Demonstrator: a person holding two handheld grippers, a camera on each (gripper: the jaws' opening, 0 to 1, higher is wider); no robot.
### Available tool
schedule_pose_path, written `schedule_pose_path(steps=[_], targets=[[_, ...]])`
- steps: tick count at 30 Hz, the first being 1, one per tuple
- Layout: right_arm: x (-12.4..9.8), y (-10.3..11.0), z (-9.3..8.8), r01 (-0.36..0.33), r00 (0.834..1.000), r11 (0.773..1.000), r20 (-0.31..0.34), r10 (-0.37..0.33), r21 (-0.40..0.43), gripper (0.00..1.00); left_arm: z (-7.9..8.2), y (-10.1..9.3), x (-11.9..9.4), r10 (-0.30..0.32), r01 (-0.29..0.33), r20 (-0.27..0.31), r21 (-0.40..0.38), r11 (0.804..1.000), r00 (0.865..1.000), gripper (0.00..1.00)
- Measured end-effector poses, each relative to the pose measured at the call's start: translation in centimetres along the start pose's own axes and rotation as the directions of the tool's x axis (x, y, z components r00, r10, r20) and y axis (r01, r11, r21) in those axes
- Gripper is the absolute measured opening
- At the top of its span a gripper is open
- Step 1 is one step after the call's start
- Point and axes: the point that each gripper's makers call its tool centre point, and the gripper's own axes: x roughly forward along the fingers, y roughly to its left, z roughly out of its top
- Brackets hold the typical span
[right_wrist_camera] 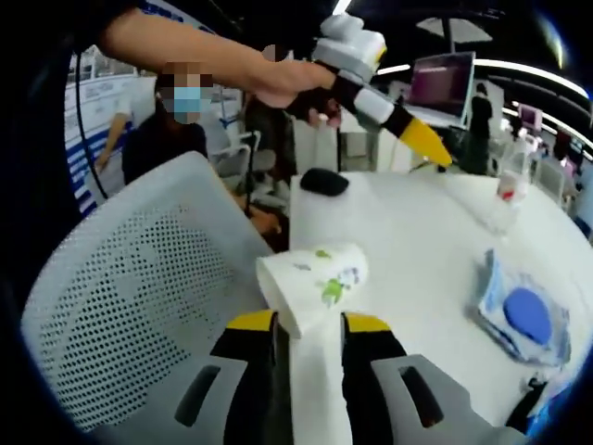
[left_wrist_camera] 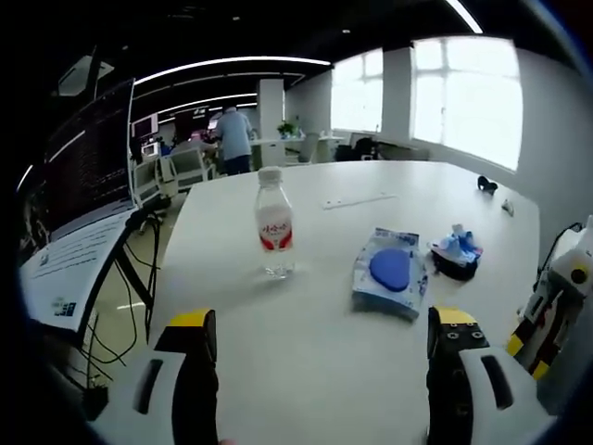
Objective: Arrange the tabletop items into an orderly group along one side of the table until the central work area is clear of visible clutter.
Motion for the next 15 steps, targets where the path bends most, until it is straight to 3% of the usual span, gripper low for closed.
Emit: schedule_pose_path(steps=[15], targets=[[0.80, -0.96, -0.55, 0.024, 0.999, 1.000, -0.021, -0.024, 0.012, 0.06, -1.00, 0.58, -0.76, 0.009, -0.009, -0.021, -0.005, 1.000, 1.000, 0.93]])
